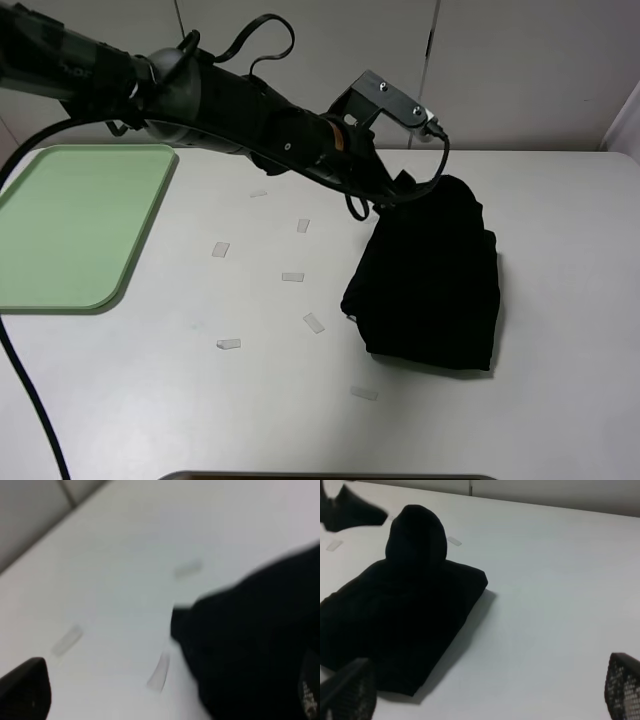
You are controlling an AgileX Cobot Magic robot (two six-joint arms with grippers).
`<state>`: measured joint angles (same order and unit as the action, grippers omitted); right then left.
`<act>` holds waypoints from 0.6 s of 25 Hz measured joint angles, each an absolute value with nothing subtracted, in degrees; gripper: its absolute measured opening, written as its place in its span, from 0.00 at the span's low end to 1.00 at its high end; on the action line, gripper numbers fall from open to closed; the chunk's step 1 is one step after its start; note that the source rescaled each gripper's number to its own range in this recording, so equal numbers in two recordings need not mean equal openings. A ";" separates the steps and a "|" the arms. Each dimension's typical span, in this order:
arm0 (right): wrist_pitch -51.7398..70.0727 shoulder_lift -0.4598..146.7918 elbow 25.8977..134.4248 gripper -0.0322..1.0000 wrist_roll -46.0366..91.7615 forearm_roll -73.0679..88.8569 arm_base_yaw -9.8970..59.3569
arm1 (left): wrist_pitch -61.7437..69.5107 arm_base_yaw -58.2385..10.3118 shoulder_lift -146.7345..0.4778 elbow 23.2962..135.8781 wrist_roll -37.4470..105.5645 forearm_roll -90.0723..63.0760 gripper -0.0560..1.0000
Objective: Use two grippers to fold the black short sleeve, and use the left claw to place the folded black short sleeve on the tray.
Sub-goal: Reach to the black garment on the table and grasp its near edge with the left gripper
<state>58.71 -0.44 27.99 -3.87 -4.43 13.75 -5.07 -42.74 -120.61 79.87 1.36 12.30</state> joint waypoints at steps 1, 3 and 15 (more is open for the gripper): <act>58.71 -0.44 27.99 1.00 -3.87 -4.43 13.75 | -5.07 -42.74 -120.61 79.87 1.36 12.30 1.00; 58.71 -0.44 27.99 1.00 -3.87 -4.43 13.75 | -3.67 -42.48 -120.61 79.87 1.36 12.94 0.99; 58.71 -0.44 27.99 1.00 -3.87 -4.43 13.75 | -10.19 -42.99 -128.56 84.12 1.36 11.17 0.99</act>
